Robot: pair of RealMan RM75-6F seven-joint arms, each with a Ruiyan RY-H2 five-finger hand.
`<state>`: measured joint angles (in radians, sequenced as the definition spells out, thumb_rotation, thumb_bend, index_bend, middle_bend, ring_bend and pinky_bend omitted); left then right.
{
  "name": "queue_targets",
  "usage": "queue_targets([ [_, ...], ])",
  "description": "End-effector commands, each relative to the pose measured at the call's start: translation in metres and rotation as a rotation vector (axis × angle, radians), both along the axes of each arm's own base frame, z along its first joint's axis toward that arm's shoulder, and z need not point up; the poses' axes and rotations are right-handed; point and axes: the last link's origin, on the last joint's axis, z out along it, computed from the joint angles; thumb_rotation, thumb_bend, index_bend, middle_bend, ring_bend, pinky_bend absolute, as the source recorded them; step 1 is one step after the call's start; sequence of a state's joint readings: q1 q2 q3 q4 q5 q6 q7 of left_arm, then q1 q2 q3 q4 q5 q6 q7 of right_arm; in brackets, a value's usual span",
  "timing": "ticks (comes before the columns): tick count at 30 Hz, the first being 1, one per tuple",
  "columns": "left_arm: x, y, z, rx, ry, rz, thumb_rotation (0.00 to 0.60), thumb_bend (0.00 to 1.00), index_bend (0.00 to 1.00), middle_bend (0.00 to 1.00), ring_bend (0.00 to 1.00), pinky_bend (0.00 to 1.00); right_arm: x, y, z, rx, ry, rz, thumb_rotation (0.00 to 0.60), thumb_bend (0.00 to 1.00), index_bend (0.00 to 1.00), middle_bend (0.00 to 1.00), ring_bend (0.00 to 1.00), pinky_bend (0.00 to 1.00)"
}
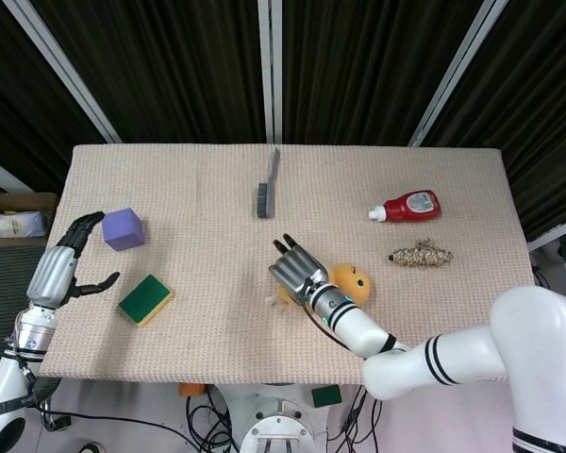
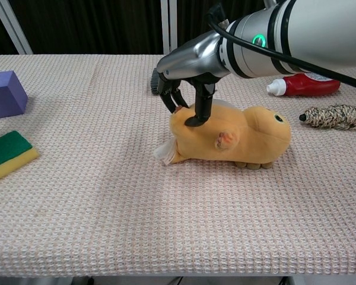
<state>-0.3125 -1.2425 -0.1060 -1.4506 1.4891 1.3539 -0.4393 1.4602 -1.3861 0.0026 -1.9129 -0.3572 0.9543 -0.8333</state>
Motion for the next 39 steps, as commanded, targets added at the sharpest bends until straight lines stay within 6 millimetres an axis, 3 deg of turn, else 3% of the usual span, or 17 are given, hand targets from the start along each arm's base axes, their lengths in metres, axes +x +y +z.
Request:
queue_targets([
  [1,0.0002,0.0001,-0.0001,0.000,0.000,-0.001,0.600,0.20,0.07,0.06,0.04,0.21,0.0014,-0.0011,-0.0017,-0.016,-0.016,0.014,0.600,0.43,0.65,0.59,0.09,0.00],
  [5,-0.0007,0.0005,-0.0001,-0.001,0.002,0.002,0.600,0.20,0.07,0.06,0.04,0.21,0.0005,-0.0013,-0.0030,-0.036,-0.026,0.030,0.600,0.48,0.77,0.68,0.17,0.00],
  [10,-0.0022,0.0001,0.0007,0.001,0.004,0.005,0.600,0.20,0.07,0.06,0.04,0.21,-0.0013,-0.0006,-0.0029,-0.023,-0.021,0.028,0.600,0.46,0.77,0.66,0.17,0.00],
  [15,-0.0021,0.0002,0.0017,0.003,0.003,0.003,0.600,0.20,0.07,0.06,0.04,0.21,0.0004,0.0001,-0.0006,0.002,-0.028,0.025,0.600,0.39,0.52,0.52,0.10,0.00],
  [25,-0.0022,0.0008,0.0016,0.006,0.012,0.006,0.600,0.20,0.07,0.06,0.04,0.21,-0.0009,-0.0009,0.0006,0.013,-0.027,0.028,0.600,0.38,0.29,0.38,0.01,0.00],
  [31,-0.0019,0.0014,0.0011,0.004,0.013,0.006,0.600,0.20,0.07,0.06,0.04,0.21,-0.0023,-0.0020,0.0002,0.005,-0.020,0.028,0.600,0.38,0.37,0.45,0.01,0.00],
  [39,-0.0026,0.0022,-0.0005,-0.001,0.013,0.009,0.600,0.20,0.07,0.06,0.04,0.21,-0.0033,-0.0034,-0.0046,-0.035,-0.014,0.042,0.600,0.44,0.66,0.61,0.09,0.00],
])
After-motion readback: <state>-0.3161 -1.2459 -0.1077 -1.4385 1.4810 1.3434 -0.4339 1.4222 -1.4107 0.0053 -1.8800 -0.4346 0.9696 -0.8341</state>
